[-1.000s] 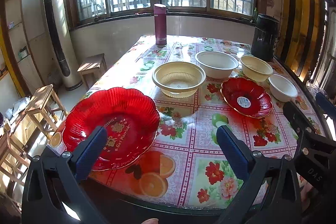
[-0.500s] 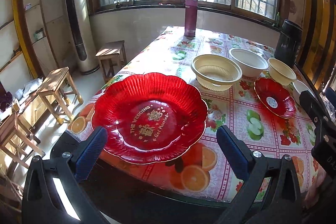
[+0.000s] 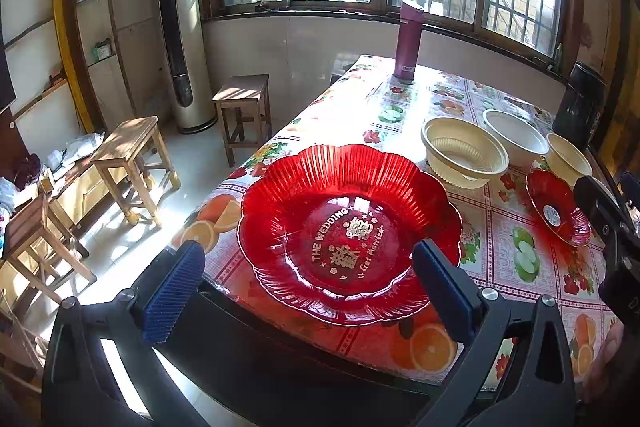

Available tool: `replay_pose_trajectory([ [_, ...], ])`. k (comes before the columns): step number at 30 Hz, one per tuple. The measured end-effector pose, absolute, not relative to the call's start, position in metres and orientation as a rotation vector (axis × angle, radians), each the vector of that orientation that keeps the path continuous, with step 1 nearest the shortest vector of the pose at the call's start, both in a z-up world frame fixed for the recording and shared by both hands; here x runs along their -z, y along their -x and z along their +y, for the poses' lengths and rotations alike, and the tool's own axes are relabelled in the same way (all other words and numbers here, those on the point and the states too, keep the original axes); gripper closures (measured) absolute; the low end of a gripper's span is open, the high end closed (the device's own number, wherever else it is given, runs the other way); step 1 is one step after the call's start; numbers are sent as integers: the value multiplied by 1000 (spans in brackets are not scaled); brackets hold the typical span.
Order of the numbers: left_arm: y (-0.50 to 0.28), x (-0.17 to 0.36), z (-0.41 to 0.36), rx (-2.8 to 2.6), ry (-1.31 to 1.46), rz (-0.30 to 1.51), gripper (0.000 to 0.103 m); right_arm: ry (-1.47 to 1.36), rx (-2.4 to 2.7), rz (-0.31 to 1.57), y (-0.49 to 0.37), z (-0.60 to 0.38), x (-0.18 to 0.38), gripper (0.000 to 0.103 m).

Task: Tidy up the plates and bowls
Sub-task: 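Move the left tool toward the large red 'THE WEDDING' plate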

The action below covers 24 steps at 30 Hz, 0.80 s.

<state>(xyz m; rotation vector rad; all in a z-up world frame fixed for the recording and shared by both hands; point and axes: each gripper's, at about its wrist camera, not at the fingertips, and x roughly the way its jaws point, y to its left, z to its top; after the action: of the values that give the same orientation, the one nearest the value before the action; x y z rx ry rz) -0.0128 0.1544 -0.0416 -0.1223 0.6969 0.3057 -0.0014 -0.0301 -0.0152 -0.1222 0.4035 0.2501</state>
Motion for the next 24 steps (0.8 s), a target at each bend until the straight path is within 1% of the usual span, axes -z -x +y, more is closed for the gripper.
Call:
replay_pose_trajectory([
  [16, 10, 56, 183, -339, 152, 731, 0, 142, -291, 447, -13, 5, 23, 0],
  [24, 11, 66, 224, -422, 190, 747, 0, 144, -297, 522, -31, 18, 42, 0],
])
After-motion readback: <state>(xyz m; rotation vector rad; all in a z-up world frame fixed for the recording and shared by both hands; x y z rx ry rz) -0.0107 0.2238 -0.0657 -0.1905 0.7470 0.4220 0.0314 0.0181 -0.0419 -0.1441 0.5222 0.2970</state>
